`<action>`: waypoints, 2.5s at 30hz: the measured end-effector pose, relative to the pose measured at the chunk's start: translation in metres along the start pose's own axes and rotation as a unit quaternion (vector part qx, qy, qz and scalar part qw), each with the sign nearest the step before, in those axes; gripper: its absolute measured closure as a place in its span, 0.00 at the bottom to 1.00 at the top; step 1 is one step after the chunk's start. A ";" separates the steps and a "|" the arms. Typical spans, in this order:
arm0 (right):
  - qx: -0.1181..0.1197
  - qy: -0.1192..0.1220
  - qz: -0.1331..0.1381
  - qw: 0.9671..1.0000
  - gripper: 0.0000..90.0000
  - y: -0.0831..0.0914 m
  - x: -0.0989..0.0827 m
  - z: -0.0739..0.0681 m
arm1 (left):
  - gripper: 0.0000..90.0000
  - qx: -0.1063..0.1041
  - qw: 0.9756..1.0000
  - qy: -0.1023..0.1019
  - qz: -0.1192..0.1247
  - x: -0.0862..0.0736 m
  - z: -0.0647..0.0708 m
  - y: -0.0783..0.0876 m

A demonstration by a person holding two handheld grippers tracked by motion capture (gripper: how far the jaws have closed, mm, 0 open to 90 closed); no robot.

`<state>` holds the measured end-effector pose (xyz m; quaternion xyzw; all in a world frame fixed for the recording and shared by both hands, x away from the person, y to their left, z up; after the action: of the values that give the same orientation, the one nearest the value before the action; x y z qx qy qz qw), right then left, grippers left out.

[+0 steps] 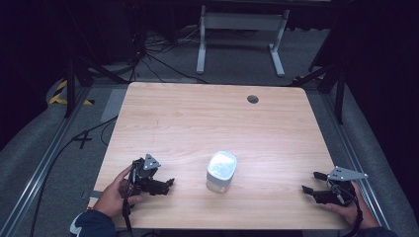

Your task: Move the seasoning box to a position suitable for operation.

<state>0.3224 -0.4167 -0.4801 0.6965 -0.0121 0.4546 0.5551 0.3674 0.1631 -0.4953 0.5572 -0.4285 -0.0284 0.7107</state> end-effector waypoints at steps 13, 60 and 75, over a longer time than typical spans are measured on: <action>0.000 -0.006 -0.001 1.000 0.47 0.004 0.015 0.000 | 0.00 -0.012 1.000 -0.010 0.003 0.002 0.002 -0.002; 0.184 0.202 0.109 0.956 1.00 -0.046 0.220 -0.142 | 0.01 -0.021 0.999 -0.026 0.002 -0.003 0.007 0.001; 0.188 0.190 0.109 0.957 1.00 -0.059 0.222 -0.135 | 0.01 -0.024 0.999 -0.032 0.002 -0.002 0.006 0.001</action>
<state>0.4003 -0.1798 -0.3856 0.6832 0.1036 0.6305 0.3535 0.3615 0.1600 -0.4956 0.5379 -0.4511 -0.0551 0.7100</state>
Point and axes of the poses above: each handheld gripper's, and its own axes: y roughly backward along the jaws, x roughly out of its top, z roughly to its right, the point moved 2 cm from there along -y, roughly forward along the jaws, and after that the axes turned 8 degrees about -z, right-handed, at the moved point
